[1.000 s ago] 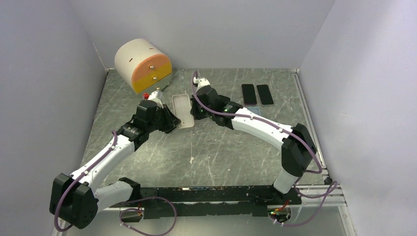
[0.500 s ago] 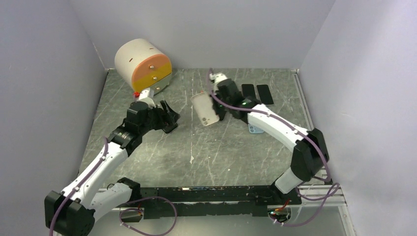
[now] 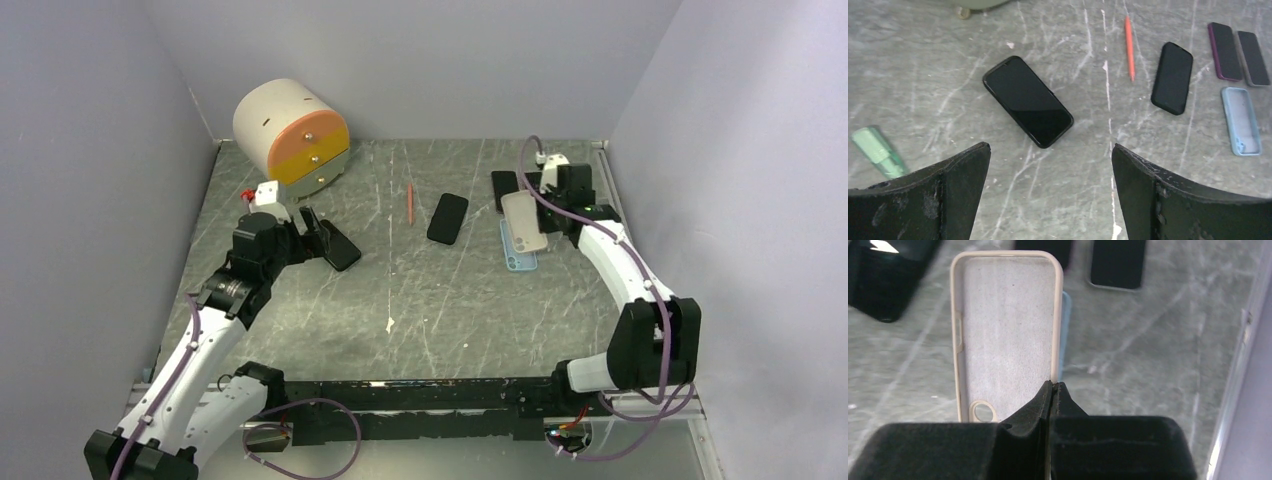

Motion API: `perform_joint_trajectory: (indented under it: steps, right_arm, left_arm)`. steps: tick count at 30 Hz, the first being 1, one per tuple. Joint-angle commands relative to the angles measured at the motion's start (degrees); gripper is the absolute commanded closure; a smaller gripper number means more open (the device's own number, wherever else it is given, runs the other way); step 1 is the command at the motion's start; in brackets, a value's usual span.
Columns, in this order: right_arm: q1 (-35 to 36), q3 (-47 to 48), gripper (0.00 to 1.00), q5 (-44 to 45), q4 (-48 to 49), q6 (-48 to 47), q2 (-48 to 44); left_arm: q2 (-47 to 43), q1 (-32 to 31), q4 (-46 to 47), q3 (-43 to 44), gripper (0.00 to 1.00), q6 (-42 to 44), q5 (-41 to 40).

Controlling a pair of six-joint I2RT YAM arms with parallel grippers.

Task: Take the phone out of the phone case
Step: Place the phone case at the center of the board.

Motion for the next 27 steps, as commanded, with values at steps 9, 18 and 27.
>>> perform_joint_trajectory:
  steps: [9,18,27]
  right_arm:
    - [-20.63,-0.94,1.00,-9.70,4.17,-14.10,12.06]
    - [-22.81,4.60,1.00,-16.73,4.51,-17.45,22.60]
    - [-22.94,4.90,1.00,-19.72,5.82,-13.65,25.10]
  left_arm:
    - [-3.59,-2.09,2.89,-0.60,0.05,5.46,-7.13]
    - [-3.50,-2.51,3.08,-0.79,0.05,5.06,-7.16]
    - [-2.77,-2.43,3.61,-1.09,0.05,3.96,-6.30]
